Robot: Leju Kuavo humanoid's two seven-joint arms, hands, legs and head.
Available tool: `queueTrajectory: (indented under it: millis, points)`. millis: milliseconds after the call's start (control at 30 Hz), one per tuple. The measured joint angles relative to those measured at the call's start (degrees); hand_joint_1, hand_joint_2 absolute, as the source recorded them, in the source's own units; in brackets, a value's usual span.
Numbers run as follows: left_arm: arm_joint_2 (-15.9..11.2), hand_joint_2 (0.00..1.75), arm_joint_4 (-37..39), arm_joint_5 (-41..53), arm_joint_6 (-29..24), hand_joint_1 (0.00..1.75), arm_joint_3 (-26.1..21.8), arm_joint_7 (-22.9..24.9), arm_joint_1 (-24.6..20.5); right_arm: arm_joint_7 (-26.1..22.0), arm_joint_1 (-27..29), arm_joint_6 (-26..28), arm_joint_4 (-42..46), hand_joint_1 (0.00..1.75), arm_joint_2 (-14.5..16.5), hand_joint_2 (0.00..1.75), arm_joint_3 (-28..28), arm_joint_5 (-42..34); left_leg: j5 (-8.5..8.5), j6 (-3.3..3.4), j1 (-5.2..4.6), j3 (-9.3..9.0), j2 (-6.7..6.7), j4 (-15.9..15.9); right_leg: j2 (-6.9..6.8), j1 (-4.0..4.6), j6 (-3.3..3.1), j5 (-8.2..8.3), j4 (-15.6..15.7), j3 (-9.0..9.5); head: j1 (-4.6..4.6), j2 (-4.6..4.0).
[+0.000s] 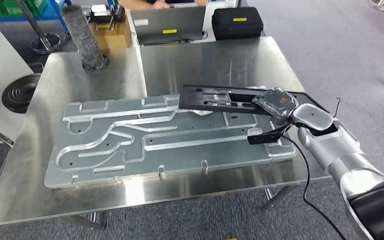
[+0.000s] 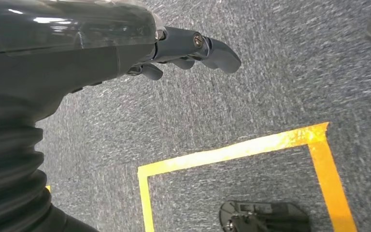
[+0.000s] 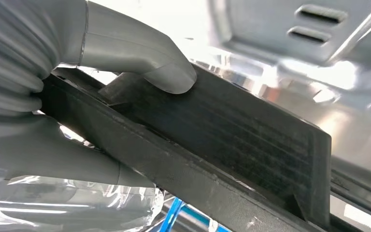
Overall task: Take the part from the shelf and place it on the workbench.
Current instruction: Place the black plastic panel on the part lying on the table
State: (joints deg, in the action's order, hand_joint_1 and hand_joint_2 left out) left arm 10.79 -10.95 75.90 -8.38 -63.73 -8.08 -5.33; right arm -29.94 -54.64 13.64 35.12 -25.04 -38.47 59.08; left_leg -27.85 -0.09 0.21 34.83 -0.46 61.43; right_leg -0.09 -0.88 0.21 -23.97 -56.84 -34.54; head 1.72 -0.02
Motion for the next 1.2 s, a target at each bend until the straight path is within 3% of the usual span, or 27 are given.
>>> queueTrajectory:
  millis: [100, 133, 167, 233, 300, 333, 467, 533, 600, 633, 667, 700, 767, 833, 900, 1000, 1133, 1167, 1200]
  points:
    - [0.0, 1.75, 0.0, 0.4, 0.1, 0.0, 0.0, 0.0, 0.1, 0.6, 0.8, 0.3, 0.5, 1.71, -0.1, 1.75, -0.1, -0.3, -4.28, -0.59, 0.33, 5.48, 0.08, 10.6, -0.05, 0.04, -0.42, -0.32, 0.1, 0.46, 0.01, 0.01]
    - [-0.1, 1.75, 0.0, 0.5, 0.1, 0.0, 0.0, 0.0, 0.1, 0.8, 1.5, 0.4, 0.8, 1.71, -0.3, 1.75, -0.1, -0.5, -4.45, -0.71, 0.4, 6.76, 0.09, 12.6, -0.03, 0.06, -0.4, -0.49, 0.0, 0.59, 0.01, 0.01]
    - [-0.1, 1.75, 0.0, 0.6, 0.1, 0.0, 0.0, 0.0, 0.2, 1.0, 2.3, 0.5, 1.3, 1.71, -0.5, 1.75, -0.1, -0.7, -3.54, -0.78, 0.45, 7.03, 0.1, 12.5, -0.02, 0.05, -0.31, -0.68, -0.1, 0.75, 0.01, 0.01]
    - [-0.2, 1.75, 0.0, 0.9, 0.2, 0.0, 0.1, 0.0, 0.2, 1.4, 3.8, 0.5, 2.5, 1.71, -1.2, 1.75, 0.0, -0.8, 0.65, -0.74, 0.56, 4.48, 0.12, 6.3, 0.02, -0.02, 0.05, -1.22, -0.4, 1.2, 0.01, 0.01]
    - [-0.2, 1.75, 0.0, 1.1, 0.2, 0.0, 0.2, -0.1, 0.2, 1.9, 4.9, 0.5, 3.6, 1.71, -1.9, 1.75, 0.1, -0.8, 3.2, -0.35, 0.55, 1.44, 0.08, -0.3, 0.12, 0.16, 0.59, -1.77, -0.9, 1.29, 0.0, 0.01]
    - [-0.2, 1.75, 0.0, 1.2, 0.3, 0.0, 0.2, -0.1, 0.2, 2.0, 5.3, 0.5, 4.1, 1.71, -2.2, 1.75, 0.2, -0.8, 3.46, -0.05, 0.48, 0.76, 0.05, -1.8, 0.19, 0.25, 0.88, -1.92, -1.1, 1.21, -0.01, 0.01]
    - [-0.3, 1.75, 0.0, 1.4, 0.3, 0.0, 0.3, -0.2, 0.2, 2.2, 6.5, 0.5, 5.4, 1.71, -3.5, 1.75, 0.4, -0.8, 3.26, 1.48, 0.37, 0.52, 0.0, -2.4, 0.2, 0.0, 2.0, -2.68, -1.8, 0.85, -0.02, 0.0]
    - [-0.3, 1.75, 0.0, 1.5, 0.4, 0.0, 0.4, -0.2, 0.0, 2.2, 6.7, 0.5, 5.8, 1.71, -4.0, 1.75, 0.6, -0.8, 3.3, 2.01, 0.47, 0.34, 0.0, -2.7, 0.14, -0.12, 2.42, -5.43, -6.8, -1.41, -0.02, 0.0]
    - [-0.3, 1.75, 0.0, 1.6, 0.6, 0.0, 0.4, -0.2, 0.0, 2.3, 6.9, 0.3, 5.9, 1.71, -4.2, 1.75, 0.7, -0.8, 3.18, 2.28, 0.36, 0.29, 0.02, -2.6, 0.14, -0.11, 2.65, -8.6, -14.6, -5.43, -0.02, 0.0]
    - [-0.3, 1.75, 0.0, 1.7, 0.6, 0.0, 0.4, -0.2, 0.0, 2.4, 7.2, 0.3, 5.9, 1.71, -4.3, 1.75, 0.8, -0.8, 3.12, 2.36, 0.3, 0.24, 0.01, -2.6, 0.13, -0.11, 2.67, -9.04, -17.1, -6.91, -0.02, 0.0]
    - [-0.3, 1.75, 0.0, 1.7, 0.6, 0.0, 0.4, -0.2, 0.0, 2.5, 7.5, 0.2, 5.9, 1.71, -4.4, 1.75, 0.8, -0.8, 3.06, 2.39, 0.25, 0.14, -0.02, -2.6, 0.13, -0.1, 2.58, -8.34, -17.5, -7.39, -0.02, 0.0]
    - [-0.3, 1.75, 0.0, 1.8, 0.7, 0.0, 0.5, -0.2, 0.0, 2.7, 7.8, 0.2, 6.0, 1.71, -4.6, 1.75, 0.8, -0.8, 2.97, 2.41, 0.19, -0.02, -0.07, -2.6, 0.13, -0.07, 2.38, -6.56, -15.4, -6.67, -0.02, 0.01]
    - [-0.2, 1.75, 0.0, 2.0, 0.7, 0.0, 0.6, -0.2, -0.1, 3.0, 8.2, 0.3, 6.3, 1.71, -4.9, 1.75, 1.1, -0.8, 2.74, 2.33, 0.02, -0.39, -0.16, -2.6, 0.1, 0.14, 1.69, -2.33, -7.3, -3.02, -0.02, 0.01]
    - [-0.2, 1.75, 0.0, 2.1, 0.8, 0.0, 0.7, -0.2, -0.2, 3.1, 8.3, 0.5, 6.6, 1.71, -5.3, 1.75, 1.4, -0.8, 2.58, 2.01, -0.13, -0.45, -0.19, -2.6, 0.06, 0.57, 1.09, -0.61, -1.9, -0.64, -0.02, 0.0]
    - [-0.2, 1.75, 0.0, 2.1, 0.9, 0.0, 0.8, -0.1, -0.2, 3.2, 8.4, 0.5, 6.8, 1.71, -5.5, 1.75, 1.5, -0.7, 2.51, 1.44, -0.12, -0.44, -0.12, -2.7, 0.1, 0.89, 0.72, -0.71, -1.1, -0.45, -0.02, 0.0]
    - [-0.2, 1.75, 0.0, 1.9, 0.9, 0.0, 0.8, 0.0, -0.3, 3.0, 8.5, 0.3, 7.1, 1.71, -5.5, 1.75, 1.6, -0.6, 1.11, 0.41, -0.13, 0.1, 0.06, -1.0, 0.09, 0.41, -0.02, -0.4, -0.3, 0.12, -0.02, 0.01]
    - [-0.2, 1.75, 0.0, 1.6, 0.8, 0.0, 0.8, 0.0, -0.2, 2.8, 8.5, -0.2, 7.3, 1.71, -5.3, 1.75, 1.6, -0.1, -4.92, -0.52, 0.11, 6.49, 0.1, 12.5, 0.01, 0.28, -0.5, -0.52, -0.1, 0.47, -0.02, 0.01]
    - [-0.2, 1.75, 0.0, 1.5, 0.8, 0.0, 0.8, -0.1, -0.2, 2.7, 8.5, -0.3, 7.3, 1.71, -5.2, 1.75, 1.5, 0.0, -4.76, -0.6, 0.15, 7.25, 0.11, 13.7, 0.02, 0.27, -0.47, -0.61, -0.2, 0.51, -0.02, 0.01]
    - [-0.2, 1.75, 0.0, 1.5, 0.8, 0.0, 0.8, -0.3, -0.2, 2.7, 8.5, -0.3, 7.3, 1.71, -5.1, 1.75, 1.5, 0.1, -3.45, -0.63, 0.21, 6.87, 0.11, 12.5, 0.04, 0.26, -0.39, -0.73, -0.3, 0.59, -0.02, 0.01]
